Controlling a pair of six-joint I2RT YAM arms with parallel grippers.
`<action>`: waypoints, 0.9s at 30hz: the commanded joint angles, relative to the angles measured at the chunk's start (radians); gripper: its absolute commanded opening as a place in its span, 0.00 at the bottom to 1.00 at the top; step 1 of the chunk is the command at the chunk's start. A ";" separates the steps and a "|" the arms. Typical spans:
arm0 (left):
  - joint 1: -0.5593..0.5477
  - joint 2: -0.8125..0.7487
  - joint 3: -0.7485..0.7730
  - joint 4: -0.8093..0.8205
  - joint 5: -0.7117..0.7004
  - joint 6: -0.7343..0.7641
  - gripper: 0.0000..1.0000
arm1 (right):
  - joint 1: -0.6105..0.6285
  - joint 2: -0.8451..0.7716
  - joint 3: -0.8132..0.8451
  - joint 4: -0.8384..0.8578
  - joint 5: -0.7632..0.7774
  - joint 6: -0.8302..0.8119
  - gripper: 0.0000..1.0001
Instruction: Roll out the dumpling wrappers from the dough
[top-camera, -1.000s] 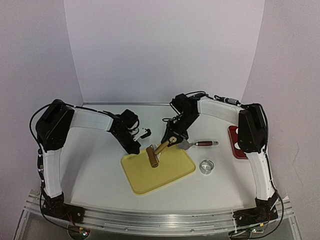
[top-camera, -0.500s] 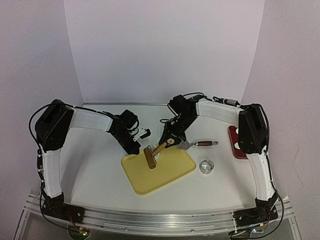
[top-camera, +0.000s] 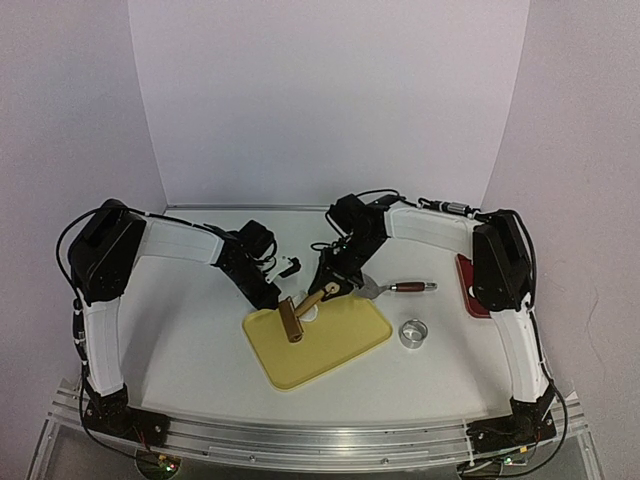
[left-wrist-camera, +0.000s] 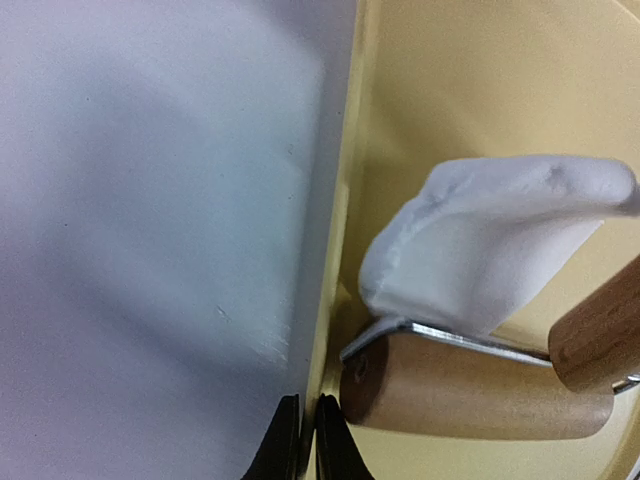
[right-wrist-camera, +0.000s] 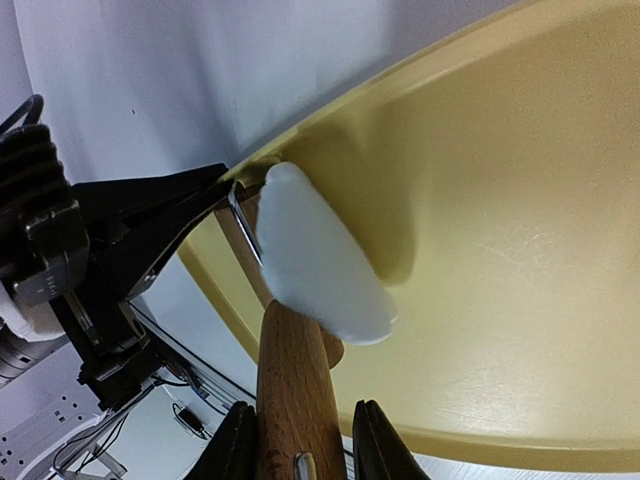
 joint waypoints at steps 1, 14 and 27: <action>-0.015 0.000 -0.038 0.009 -0.008 -0.067 0.00 | 0.045 0.178 -0.142 -0.327 0.399 0.010 0.00; -0.015 -0.042 -0.134 0.012 -0.035 -0.256 0.00 | 0.153 -0.099 -0.208 -0.234 0.162 -0.261 0.00; -0.021 -0.306 -0.404 0.057 0.194 -0.607 0.16 | 0.168 -0.582 -0.387 -0.056 0.084 -0.142 0.00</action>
